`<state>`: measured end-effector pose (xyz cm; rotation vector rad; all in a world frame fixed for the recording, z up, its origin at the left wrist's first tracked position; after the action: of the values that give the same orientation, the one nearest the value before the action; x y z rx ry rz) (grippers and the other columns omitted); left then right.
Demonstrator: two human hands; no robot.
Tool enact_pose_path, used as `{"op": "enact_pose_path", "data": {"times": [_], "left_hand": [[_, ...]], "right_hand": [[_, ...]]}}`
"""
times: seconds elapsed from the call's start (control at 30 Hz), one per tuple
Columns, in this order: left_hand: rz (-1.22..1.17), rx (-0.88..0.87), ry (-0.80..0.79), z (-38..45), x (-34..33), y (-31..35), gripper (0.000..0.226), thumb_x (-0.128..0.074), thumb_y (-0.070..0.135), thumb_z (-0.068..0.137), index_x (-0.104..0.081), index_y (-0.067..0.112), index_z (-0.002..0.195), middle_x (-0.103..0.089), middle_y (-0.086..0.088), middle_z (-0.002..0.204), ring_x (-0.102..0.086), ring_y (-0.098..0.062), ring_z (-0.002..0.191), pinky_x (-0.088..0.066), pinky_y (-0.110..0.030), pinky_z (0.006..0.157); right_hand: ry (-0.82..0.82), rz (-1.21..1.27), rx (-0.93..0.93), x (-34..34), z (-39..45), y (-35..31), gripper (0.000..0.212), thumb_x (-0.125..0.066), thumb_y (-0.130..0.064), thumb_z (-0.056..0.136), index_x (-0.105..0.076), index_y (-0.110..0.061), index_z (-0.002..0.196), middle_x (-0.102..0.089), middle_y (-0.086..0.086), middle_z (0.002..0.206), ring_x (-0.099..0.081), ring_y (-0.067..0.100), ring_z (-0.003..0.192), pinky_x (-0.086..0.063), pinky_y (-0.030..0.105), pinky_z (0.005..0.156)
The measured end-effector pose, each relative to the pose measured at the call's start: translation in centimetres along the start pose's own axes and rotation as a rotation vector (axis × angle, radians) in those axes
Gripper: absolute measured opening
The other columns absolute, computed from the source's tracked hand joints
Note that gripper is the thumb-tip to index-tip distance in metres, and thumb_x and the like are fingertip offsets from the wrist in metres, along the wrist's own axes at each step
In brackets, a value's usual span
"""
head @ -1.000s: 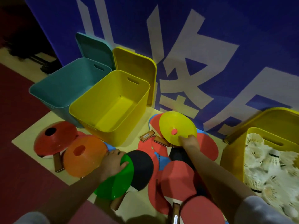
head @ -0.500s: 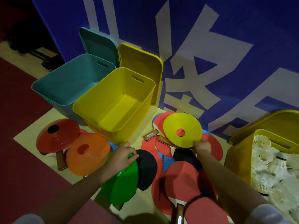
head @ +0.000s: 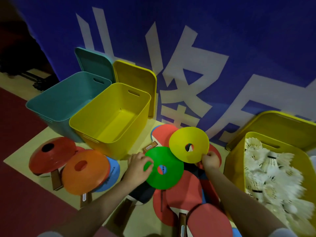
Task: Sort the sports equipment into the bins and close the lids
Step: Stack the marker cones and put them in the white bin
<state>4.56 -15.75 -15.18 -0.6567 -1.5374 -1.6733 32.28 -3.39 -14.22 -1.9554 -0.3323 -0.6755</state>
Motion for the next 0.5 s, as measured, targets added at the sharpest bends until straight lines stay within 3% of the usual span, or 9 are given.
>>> {"op": "enact_pose_path", "data": {"times": [0.1, 0.2, 0.3, 0.4, 0.5], "left_hand": [[0.071, 0.261, -0.156, -2.4, -2.1, -2.7, 0.045, -0.056, 0.04, 0.09, -0.051, 0.022, 0.13, -0.042, -0.007, 0.13, -0.035, -0.029, 0.127, -0.03, -0.04, 0.105], [-0.093, 0.437, -0.173, -2.9, -2.5, -3.4, 0.056, -0.06, 0.034, 0.09, -0.04, 0.016, 0.139, -0.037, -0.014, 0.137, -0.036, -0.032, 0.129, -0.036, -0.04, 0.104], [-0.258, 0.469, -0.188, -2.1, -2.5, -2.6, 0.056, -0.061, 0.025, 0.09, -0.038, 0.019, 0.141, -0.05, -0.008, 0.131, -0.052, -0.025, 0.118, -0.046, -0.038, 0.096], [-0.368, 0.455, -0.168, -0.9, -2.4, -1.8, 0.06, -0.057, 0.011, 0.091, -0.033, 0.021, 0.146, -0.053, -0.001, 0.135, -0.052, -0.02, 0.122, -0.047, -0.036, 0.098], [-0.386, 0.443, -0.171, 0.3, -2.6, -1.6, 0.063, -0.051, 0.003, 0.092, -0.03, 0.022, 0.148, -0.049, 0.001, 0.14, -0.048, -0.02, 0.127, -0.044, -0.037, 0.102]], "right_hand": [[0.003, -0.046, 0.015, 0.3, 0.0, 0.4, 0.004, -0.048, -0.009, 0.088, -0.052, -0.009, 0.086, -0.059, 0.018, 0.076, -0.057, 0.037, 0.074, -0.047, 0.046, 0.063], [0.003, -0.051, 0.018, 0.6, 0.1, 0.3, 0.007, -0.05, -0.012, 0.088, -0.054, -0.008, 0.091, -0.061, 0.017, 0.08, -0.059, 0.037, 0.078, -0.049, 0.046, 0.067], [0.0, -0.096, 0.034, 0.7, 0.4, -0.4, 0.017, -0.059, -0.02, 0.089, -0.056, -0.004, 0.085, -0.058, 0.013, 0.077, -0.055, 0.033, 0.076, -0.043, 0.041, 0.067], [-0.004, -0.158, 0.01, 0.5, 1.0, -0.9, 0.028, -0.061, -0.024, 0.088, -0.053, -0.008, 0.067, -0.059, 0.017, 0.075, -0.056, 0.035, 0.075, -0.043, 0.041, 0.066], [0.0, -0.192, -0.031, 0.4, 1.7, -0.9, 0.018, -0.058, -0.018, 0.089, -0.055, -0.003, 0.08, -0.061, 0.021, 0.085, -0.05, 0.031, 0.071, -0.042, 0.039, 0.065]]}}
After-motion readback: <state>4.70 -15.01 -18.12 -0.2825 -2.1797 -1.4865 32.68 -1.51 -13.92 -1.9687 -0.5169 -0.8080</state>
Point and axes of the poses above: each hand's wrist, its own z-axis towards the middle knuckle, its own x-axis out of the back of the hand, y = z × x, the point moved 2 cm from there along z, towards the middle knuckle
